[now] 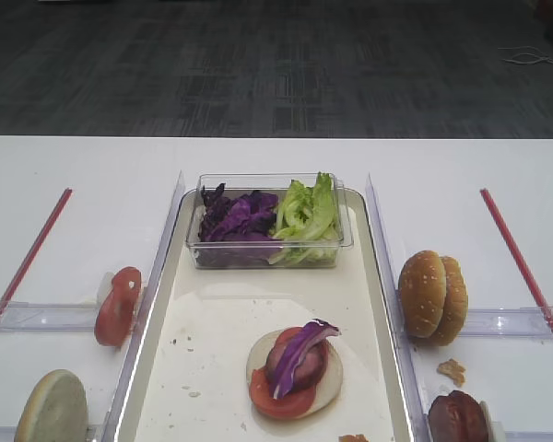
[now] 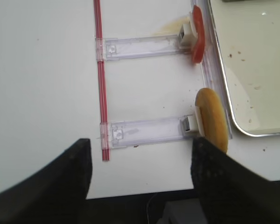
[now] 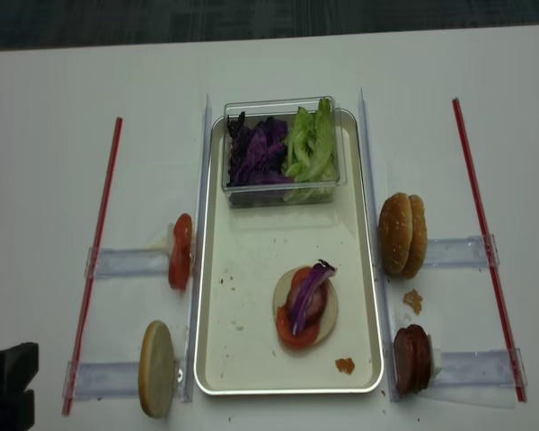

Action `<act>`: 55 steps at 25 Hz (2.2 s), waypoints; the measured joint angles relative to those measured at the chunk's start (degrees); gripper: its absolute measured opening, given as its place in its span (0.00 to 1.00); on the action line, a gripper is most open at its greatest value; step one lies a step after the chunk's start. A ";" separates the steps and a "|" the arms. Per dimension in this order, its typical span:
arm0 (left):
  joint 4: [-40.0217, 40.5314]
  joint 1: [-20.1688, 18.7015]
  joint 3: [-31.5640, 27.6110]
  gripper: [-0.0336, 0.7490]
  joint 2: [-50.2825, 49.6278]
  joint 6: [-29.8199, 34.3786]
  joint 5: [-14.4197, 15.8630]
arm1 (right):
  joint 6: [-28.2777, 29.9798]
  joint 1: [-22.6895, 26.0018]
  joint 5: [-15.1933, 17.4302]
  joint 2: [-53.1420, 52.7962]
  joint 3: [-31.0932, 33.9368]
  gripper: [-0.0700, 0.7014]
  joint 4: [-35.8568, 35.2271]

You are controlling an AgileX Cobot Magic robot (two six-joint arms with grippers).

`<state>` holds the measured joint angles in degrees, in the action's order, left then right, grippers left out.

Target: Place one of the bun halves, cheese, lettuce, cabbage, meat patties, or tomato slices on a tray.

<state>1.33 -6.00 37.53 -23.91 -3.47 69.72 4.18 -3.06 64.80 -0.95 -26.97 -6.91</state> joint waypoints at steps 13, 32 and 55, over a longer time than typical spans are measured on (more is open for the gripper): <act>-0.63 -0.18 -8.16 0.59 20.19 0.05 -2.37 | 0.23 0.00 0.00 0.00 0.00 0.11 0.00; -1.33 0.04 -9.35 0.59 24.72 1.78 -2.35 | 0.23 0.00 0.00 0.00 0.00 0.11 0.00; -1.33 0.04 -9.44 0.58 24.72 1.91 -2.35 | 0.23 0.00 0.00 0.00 0.00 0.11 0.00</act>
<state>0.00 -5.96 28.08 0.81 -1.56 67.37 4.41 -3.06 64.80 -0.95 -26.97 -6.91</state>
